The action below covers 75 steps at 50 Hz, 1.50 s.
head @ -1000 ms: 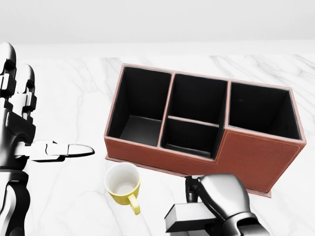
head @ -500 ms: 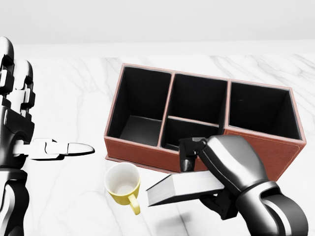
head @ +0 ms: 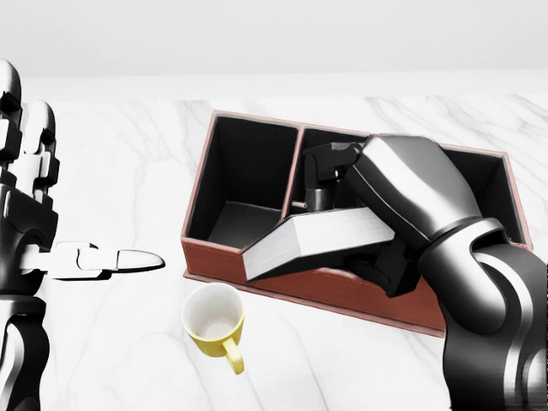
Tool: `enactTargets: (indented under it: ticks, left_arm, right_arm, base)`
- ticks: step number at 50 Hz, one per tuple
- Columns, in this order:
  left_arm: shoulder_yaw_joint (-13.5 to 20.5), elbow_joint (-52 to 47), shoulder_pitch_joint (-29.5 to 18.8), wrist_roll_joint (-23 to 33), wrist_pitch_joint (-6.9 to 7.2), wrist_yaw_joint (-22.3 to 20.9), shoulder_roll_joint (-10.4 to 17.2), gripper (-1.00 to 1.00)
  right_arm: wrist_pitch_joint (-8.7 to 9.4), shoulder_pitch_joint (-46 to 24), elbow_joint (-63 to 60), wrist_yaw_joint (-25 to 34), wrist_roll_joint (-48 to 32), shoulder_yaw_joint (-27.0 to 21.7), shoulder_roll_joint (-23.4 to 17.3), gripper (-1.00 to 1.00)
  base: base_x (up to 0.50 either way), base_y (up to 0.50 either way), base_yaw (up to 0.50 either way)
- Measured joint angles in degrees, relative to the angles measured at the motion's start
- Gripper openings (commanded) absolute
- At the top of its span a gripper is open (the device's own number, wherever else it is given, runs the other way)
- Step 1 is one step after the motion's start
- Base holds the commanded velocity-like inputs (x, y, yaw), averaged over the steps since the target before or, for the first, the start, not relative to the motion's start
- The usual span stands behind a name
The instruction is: Pick up the book and place it in the caddy.
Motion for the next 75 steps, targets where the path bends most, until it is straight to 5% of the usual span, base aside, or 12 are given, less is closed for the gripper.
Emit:
enactTargets:
  ticks: [26, 53, 68, 75]
  left_arm:
    - [-0.3, 0.0, 0.0, 0.3, 0.0, -0.1, -0.2, 1.0]
    - [0.5, 1.6, 0.2, -0.5, 0.0, -0.2, 0.2, 1.0]
    - [0.6, 2.6, 0.2, -0.9, 0.0, -0.4, 0.3, 1.0]
    - [0.8, 2.3, 0.1, -1.1, 0.0, -0.4, 0.5, 1.0]
  right_arm:
    - [0.01, -19.3, 22.8, -6.3, -1.3, -0.6, -5.3, -1.0]
    - [-3.32, -32.6, 51.5, -15.8, -3.7, 0.5, -7.8, -1.0]
    - [-0.01, -40.2, 69.1, -22.3, -4.7, 2.8, -5.4, -1.0]
    - [0.0, -42.9, 76.1, -24.7, -5.1, 3.5, -4.8, -1.0]
  base:
    - [0.0, 0.0, 0.0]
    - [0.0, 0.0, 0.0]
    - [0.0, 0.0, 0.0]
    - [0.0, 0.0, 0.0]
